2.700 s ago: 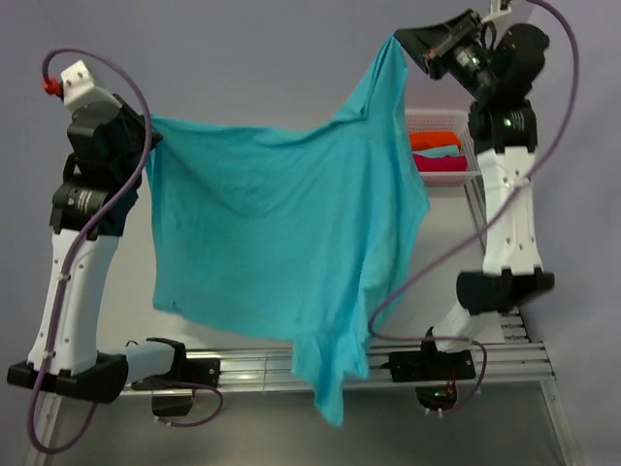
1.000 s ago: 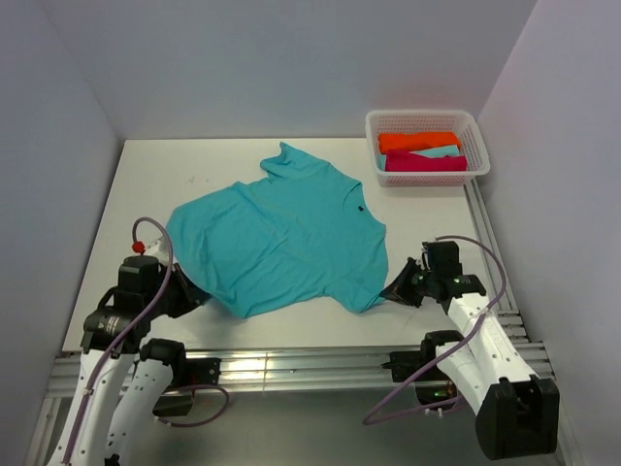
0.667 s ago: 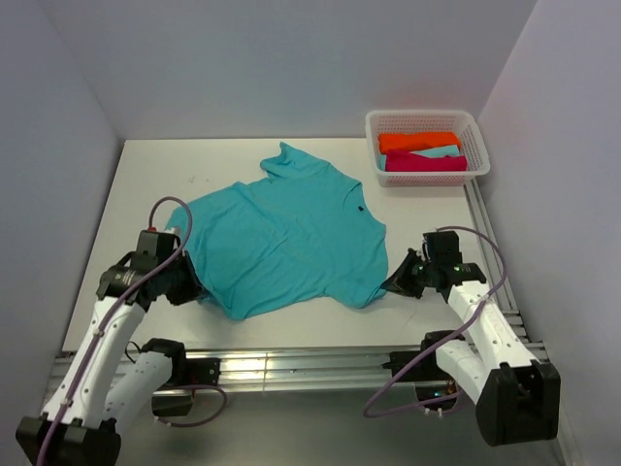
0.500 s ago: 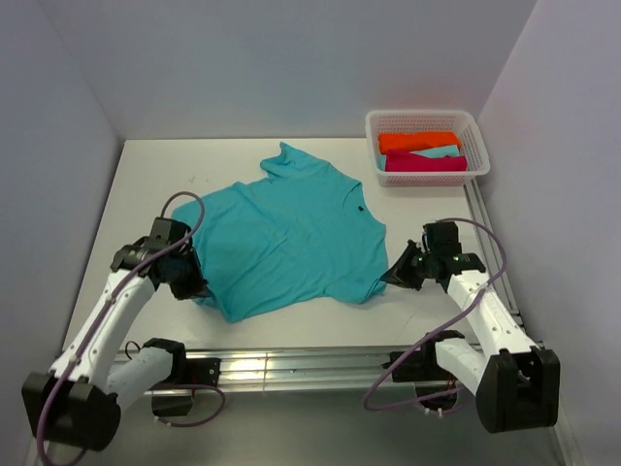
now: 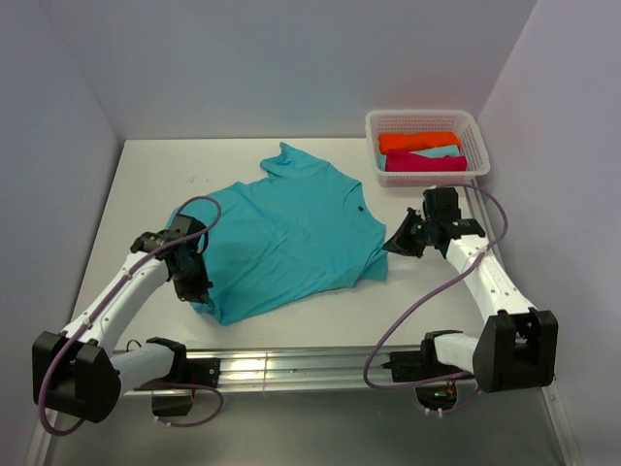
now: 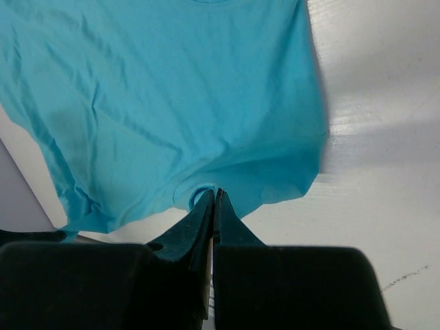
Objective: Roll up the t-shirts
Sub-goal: Flatten the tshirt
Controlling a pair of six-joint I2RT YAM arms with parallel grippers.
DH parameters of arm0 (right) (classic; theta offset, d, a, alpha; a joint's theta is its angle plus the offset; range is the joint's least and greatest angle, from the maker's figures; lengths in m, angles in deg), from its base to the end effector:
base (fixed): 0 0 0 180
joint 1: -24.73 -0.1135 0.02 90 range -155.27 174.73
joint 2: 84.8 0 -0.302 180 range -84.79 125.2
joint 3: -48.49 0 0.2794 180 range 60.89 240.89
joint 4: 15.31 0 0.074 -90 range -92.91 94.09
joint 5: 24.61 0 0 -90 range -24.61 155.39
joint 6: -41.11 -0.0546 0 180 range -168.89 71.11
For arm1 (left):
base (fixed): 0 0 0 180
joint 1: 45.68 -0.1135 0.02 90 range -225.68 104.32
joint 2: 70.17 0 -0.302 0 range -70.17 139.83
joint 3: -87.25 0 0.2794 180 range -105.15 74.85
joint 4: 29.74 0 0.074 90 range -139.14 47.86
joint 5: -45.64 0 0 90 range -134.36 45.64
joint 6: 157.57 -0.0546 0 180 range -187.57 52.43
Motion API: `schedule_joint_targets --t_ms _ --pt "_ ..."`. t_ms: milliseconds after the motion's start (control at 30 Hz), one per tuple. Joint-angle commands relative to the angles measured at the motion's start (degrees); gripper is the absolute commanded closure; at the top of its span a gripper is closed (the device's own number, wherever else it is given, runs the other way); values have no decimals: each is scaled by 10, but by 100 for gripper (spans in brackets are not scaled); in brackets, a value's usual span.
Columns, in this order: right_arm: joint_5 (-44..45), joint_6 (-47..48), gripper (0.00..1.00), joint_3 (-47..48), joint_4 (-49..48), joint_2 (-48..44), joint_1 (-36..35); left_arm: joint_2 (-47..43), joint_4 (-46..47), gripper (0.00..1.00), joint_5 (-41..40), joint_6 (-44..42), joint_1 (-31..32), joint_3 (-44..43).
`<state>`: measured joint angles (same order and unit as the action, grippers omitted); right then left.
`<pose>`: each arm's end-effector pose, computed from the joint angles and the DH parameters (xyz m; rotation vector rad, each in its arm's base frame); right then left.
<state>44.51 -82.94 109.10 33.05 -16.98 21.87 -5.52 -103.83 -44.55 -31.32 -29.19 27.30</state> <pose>0.2526 0.0321 0.2550 0.5552 2.5406 0.7084 0.1862 -0.0549 0.2374 -0.5088 2.9182 -0.1247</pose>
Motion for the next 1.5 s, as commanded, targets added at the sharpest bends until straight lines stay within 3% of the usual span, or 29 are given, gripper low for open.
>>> schedule_joint_targets --t_ms 0,300,600,800,967,1000,1033,1067,1233,1467 --pt "1 20 100 20 2 16 -7 13 -12 100 -27 11 2 -14" --pt "-5 14 100 -60 45 -31 -39 93 -6 100 33 -16 14 -42" --pt "-3 -6 100 -139 67 -95 -73 115 -44 100 7 -7 31 -84" --pt "-12 20 100 -125 71 -79 -82 120 -44 100 6 -6 30 -71" --pt "28 33 83 -73 75 -52 -81 120 -43 100 6 -4 31 -74" --pt "31 38 77 -46 75 -44 -80 120 -43 100 5 -4 31 -73" --pt "47 40 61 -31 77 -35 -80 119 -42 100 5 -4 31 -73" --pt "53 41 59 -19 77 -17 -79 118 -44 100 5 -3 31 -71" --pt "78 56 48 24 55 21 -59 110 -45 99 5 -3 31 -72" --pt "118 51 49 53 -55 151 -26 104 -41 100 5 -4 31 -68"
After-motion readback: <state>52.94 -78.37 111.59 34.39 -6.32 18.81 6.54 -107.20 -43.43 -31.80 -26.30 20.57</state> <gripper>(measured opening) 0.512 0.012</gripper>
